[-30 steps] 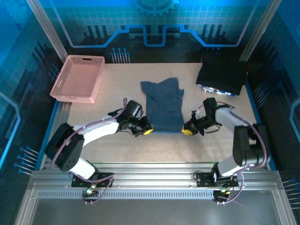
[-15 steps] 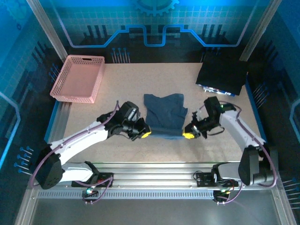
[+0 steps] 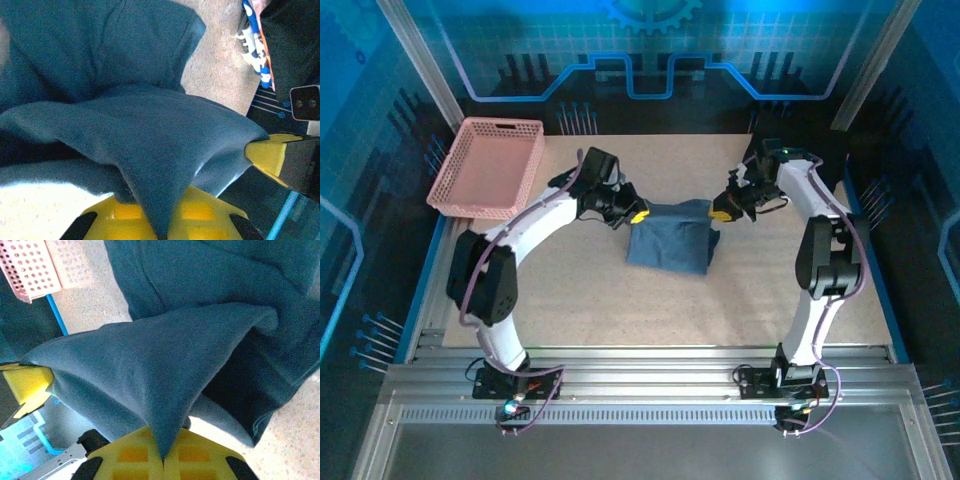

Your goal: Fold and stack the t-shirts

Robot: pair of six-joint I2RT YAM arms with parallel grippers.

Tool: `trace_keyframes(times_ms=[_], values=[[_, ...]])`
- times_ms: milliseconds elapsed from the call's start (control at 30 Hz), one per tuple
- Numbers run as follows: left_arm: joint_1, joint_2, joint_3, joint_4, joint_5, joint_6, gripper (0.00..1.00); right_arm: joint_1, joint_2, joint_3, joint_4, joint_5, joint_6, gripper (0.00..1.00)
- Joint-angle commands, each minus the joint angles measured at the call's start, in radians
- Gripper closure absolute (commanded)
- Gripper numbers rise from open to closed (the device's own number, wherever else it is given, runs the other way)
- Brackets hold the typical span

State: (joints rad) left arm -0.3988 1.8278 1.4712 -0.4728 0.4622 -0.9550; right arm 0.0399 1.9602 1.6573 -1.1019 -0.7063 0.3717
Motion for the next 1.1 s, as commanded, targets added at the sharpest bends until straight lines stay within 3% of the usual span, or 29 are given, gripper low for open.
trace_keyframes(times_ms=[0,200,333,400,467,533,600,700,833,1067], values=[[0.034,0.096,0.093,-0.064,0.049,0.087,1.00,-0.022,0.083,0.074,-0.048,0.022,-0.029,1.00],[0.062,0.254,0.190,-0.063,0.055,0.110,0.96,-0.027,0.220,0.145,0.013,0.026,0.019,0.93],[0.075,0.358,0.309,-0.020,0.084,0.087,0.68,-0.039,0.290,0.209,0.070,0.029,0.086,0.79],[0.077,0.400,0.405,-0.020,0.083,0.095,0.58,-0.046,0.330,0.276,0.098,0.006,0.115,0.56],[0.090,0.427,0.487,-0.020,0.089,0.067,0.53,-0.055,0.361,0.367,0.095,-0.018,0.117,0.49],[0.104,0.407,0.500,0.027,0.086,0.032,0.42,-0.064,0.398,0.456,0.046,0.000,0.113,0.46],[0.121,0.359,0.495,0.046,0.079,0.028,0.37,-0.067,0.341,0.474,0.025,0.051,0.086,0.42],[0.143,0.258,0.458,-0.014,0.025,0.097,0.23,-0.067,0.195,0.364,0.045,0.136,0.044,0.34],[0.153,0.132,0.344,-0.049,0.007,0.189,0.12,-0.055,0.007,0.107,0.119,0.156,0.018,0.29],[0.173,-0.044,-0.004,0.043,0.001,0.246,0.10,0.044,-0.143,-0.297,0.351,0.200,0.052,0.21]])
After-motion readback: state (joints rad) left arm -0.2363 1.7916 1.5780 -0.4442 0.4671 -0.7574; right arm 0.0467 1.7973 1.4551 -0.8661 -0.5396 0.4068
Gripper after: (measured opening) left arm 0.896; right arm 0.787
